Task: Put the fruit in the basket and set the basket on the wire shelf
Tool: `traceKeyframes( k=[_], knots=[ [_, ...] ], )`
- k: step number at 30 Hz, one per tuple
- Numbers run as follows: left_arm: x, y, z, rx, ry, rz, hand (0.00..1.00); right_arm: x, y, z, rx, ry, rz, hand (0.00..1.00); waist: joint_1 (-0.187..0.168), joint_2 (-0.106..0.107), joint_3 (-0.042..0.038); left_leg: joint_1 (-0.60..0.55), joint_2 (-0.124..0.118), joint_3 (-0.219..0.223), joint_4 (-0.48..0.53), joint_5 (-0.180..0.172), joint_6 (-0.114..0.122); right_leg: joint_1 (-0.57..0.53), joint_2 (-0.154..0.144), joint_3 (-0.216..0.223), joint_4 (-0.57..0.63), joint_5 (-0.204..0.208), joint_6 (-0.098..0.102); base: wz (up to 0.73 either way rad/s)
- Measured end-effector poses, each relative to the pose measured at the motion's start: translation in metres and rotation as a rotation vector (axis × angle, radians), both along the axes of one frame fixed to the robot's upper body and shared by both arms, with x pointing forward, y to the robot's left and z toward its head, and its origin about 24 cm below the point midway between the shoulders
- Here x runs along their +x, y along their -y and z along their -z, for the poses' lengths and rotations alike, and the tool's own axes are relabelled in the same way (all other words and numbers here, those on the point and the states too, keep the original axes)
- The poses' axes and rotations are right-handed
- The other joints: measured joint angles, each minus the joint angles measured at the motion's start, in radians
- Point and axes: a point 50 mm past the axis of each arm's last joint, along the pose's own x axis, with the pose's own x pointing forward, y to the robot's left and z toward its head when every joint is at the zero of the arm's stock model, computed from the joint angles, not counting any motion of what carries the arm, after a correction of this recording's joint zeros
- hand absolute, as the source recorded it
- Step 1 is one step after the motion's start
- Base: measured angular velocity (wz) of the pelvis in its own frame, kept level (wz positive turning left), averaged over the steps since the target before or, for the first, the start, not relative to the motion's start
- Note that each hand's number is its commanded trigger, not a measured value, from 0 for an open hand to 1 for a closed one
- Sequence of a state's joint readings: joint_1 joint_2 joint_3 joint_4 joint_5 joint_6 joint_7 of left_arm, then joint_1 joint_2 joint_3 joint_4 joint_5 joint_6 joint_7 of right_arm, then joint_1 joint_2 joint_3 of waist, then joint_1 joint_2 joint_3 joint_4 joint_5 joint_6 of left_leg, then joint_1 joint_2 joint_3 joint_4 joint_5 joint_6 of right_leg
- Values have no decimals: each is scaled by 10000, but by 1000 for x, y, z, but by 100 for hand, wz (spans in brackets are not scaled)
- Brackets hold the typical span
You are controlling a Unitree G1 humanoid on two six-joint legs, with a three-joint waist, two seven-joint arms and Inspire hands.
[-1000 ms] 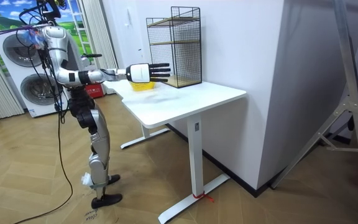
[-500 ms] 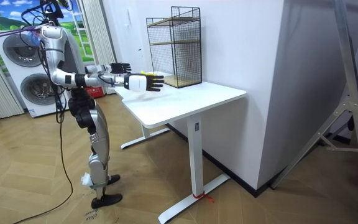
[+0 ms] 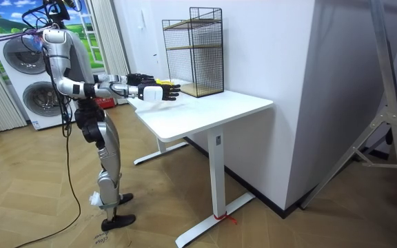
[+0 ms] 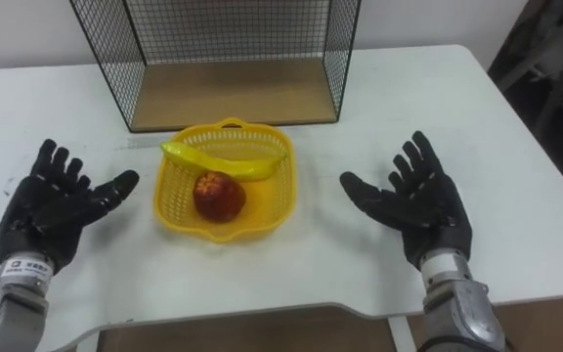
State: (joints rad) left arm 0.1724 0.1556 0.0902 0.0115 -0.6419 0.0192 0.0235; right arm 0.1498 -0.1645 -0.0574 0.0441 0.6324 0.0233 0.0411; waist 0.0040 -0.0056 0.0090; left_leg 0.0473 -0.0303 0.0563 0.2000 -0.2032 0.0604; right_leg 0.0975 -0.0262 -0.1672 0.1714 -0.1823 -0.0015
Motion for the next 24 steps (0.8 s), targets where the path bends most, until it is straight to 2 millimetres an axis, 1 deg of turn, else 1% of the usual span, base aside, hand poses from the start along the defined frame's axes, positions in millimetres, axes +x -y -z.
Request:
traceKeyframes(
  k=[3, 10, 13, 17, 24],
  knots=[
    [1, 8, 7, -453, -203, 286, 0, 5, -5, 4, 542, -85, -122, 0, 5, 26, 6, 12, 0, 110, 2, 1, 1, -3, -5, 8, -2, 0, 0, -3],
    [1, 19, 15, -821, -519, 685, 0, 11, -18, 4, 1369, 36, -377, 0, -2, 48, 6, 1, 8, 119, -21, 0, 0, -29, -2, 7, -2, 1, 0, 0],
    [1, 19, 15, -830, -500, 703, 0, 12, -21, 4, 1375, 18, -505, 0, 8, 47, 6, -4, 6, 110, -21, 1, 1, -25, -1, 3, -4, 0, 0, 0],
    [1, 20, 14, -837, -492, 727, 0, 12, -31, 7, 1557, 13, -858, 0, 11, 48, 7, -16, 4, 93, -23, 1, 0, -25, -2, 24, -7, 0, 0, 0],
    [1, 24, 15, -1010, -462, 755, 0, 13, -36, 5, 894, 153, -1465, 0, 31, 51, 9, -3, 1, 60, -33, 2, 0, -12, 0, 20, -12, 0, 0, 0]
  ],
)
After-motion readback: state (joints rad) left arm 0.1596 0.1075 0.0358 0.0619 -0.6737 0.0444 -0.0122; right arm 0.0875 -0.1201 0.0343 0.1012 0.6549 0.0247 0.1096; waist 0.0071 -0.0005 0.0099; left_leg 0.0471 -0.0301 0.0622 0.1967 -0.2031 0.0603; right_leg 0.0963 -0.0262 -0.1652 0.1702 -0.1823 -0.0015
